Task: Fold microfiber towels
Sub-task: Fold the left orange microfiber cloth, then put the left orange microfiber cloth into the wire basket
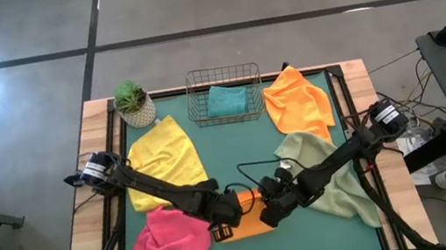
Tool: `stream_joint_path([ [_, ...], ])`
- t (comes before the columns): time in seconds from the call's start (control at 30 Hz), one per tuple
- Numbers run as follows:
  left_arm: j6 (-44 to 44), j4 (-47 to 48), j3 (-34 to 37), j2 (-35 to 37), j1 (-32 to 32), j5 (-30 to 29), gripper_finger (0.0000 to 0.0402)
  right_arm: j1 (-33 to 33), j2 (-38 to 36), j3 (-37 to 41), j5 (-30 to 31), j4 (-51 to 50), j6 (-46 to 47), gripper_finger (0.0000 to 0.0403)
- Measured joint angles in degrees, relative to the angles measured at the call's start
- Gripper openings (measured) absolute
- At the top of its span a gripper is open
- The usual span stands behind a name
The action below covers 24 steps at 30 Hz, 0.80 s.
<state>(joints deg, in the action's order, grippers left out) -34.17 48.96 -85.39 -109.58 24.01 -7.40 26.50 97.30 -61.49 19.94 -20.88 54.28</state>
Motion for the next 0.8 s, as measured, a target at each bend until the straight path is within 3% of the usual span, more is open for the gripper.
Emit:
stream_joint_path([
  [0.37, 0.43, 0.21, 0.74, 0.0, -0.64, 1.89, 0.014, -2.04, -0.54, 0.01, 0.04, -0.23, -0.98, 0.0108],
  [0.57, 2.15, 3.5, -0.06, 1.24, -0.78, 2.73, 0.0149, -2.27, -4.72, 0.0, -0.9, -2.69, -6.24, 0.0142],
  [0.8, 0.05, 5.72, -0.06, 5.31, 0.86, 2.31, 0.015, -0.75, -11.93, 0.02, -0.94, -12.16, -10.21, 0.015],
])
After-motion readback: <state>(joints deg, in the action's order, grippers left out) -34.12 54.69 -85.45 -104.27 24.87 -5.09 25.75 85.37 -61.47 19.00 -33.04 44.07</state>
